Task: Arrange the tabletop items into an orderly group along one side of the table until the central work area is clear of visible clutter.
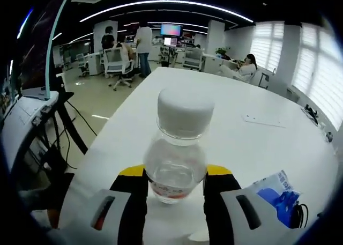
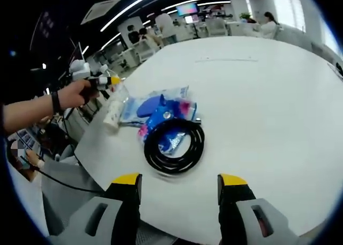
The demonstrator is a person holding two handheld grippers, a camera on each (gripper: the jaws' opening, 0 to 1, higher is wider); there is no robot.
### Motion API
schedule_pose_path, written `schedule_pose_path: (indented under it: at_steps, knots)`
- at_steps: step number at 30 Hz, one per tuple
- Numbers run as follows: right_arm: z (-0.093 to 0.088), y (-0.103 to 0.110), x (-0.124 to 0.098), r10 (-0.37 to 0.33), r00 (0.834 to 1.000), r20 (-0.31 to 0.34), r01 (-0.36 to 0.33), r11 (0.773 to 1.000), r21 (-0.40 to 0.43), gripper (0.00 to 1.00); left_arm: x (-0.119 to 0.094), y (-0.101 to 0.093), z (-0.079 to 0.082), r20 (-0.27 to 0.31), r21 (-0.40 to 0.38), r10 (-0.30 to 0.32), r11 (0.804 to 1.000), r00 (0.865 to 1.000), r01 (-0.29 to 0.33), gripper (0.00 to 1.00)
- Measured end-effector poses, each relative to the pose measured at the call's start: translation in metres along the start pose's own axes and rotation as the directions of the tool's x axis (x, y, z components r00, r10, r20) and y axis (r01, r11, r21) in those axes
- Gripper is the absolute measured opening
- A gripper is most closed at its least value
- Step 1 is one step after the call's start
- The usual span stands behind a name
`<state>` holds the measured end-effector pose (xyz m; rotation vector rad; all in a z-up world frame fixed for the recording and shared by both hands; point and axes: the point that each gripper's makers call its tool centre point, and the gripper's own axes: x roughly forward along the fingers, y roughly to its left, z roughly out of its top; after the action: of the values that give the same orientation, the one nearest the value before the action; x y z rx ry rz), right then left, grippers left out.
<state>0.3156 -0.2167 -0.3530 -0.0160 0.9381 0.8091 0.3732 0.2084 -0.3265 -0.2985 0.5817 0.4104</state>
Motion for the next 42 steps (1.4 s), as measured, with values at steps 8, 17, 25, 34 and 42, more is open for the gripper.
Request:
schedule_pose_path:
  at_steps: [8, 17, 25, 34, 42]
  knots:
    - [-0.005, 0.005, 0.002, 0.007, 1.000, -0.006, -0.007, 1.000, 0.000, 0.58, -0.001, -0.005, -0.006, -0.006, -0.035, -0.045, 0.998, 0.999, 0.044, 0.48]
    - [-0.003, 0.005, 0.001, 0.010, 1.000, 0.000, -0.010, 1.000, -0.011, 0.58, 0.007, -0.013, 0.003, -0.017, 0.104, -0.168, 0.980, 0.986, 0.169, 0.51]
    - [-0.008, 0.002, -0.002, 0.004, 1.000, 0.007, -0.004, 1.000, -0.006, 0.59, 0.004, -0.009, 0.006, -0.046, 0.182, -0.247, 0.951, 0.968, 0.252, 0.41]
    - [-0.008, 0.008, -0.003, 0.007, 1.000, 0.009, -0.007, 1.000, -0.009, 0.59, 0.005, -0.012, 0.009, -0.013, 0.146, -0.150, 0.978, 0.989, 0.151, 0.39]
    - [-0.007, 0.001, -0.008, -0.009, 1.000, 0.022, 0.009, 1.000, 0.002, 0.59, 0.008, -0.012, 0.011, -0.012, 0.073, -0.095, 0.993, 0.995, 0.095, 0.40]
